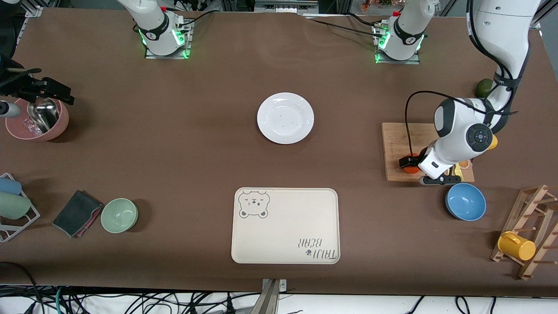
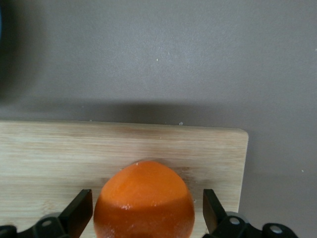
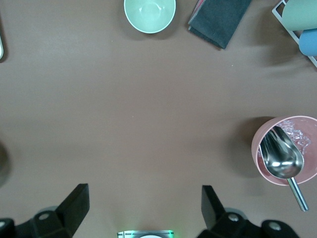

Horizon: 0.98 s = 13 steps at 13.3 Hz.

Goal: Place orange and plate with both arms
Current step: 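Close the left gripper on the orange and lift it, then carry the orange with the left gripper onto the white plate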

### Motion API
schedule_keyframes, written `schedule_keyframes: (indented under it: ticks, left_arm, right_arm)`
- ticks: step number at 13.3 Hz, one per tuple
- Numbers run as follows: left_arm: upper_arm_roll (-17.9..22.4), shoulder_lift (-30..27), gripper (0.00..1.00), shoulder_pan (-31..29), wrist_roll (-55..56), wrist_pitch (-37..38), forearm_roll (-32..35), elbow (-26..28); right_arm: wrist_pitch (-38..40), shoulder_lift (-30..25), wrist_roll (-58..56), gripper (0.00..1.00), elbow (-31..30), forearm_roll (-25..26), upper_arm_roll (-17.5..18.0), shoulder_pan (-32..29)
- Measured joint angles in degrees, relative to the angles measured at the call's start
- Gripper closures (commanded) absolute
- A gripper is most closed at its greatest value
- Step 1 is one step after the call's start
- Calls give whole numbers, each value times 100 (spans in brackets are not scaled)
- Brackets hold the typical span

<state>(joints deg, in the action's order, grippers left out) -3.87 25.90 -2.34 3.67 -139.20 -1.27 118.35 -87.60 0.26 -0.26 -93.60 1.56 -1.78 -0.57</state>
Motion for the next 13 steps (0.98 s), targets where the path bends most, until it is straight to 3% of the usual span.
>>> schedule_keyframes:
  ticks: [1,2,4,8,13]
  left_arm:
    - [0,20,83,0,0,-12,0,0]
    - [0,6,89,0,-3,-10,0,-4]
    - [1,-1,95,0,-3,-3,0,-4]
    - [-16,-408,94,34,-2,282,0,-56]
    - [-109,-1037,92,844,318,604,-339,-44]
  right_arm:
    - [0,0,0,0,0,0,0,0]
    - [0,0,0,0,0,0,0,0]
    - [0,0,0,0,0,0,0,-1]
    - [0,0,0,0,0,0,-1,-1]
    - [0,0,0,0,0,0,-3,-2]
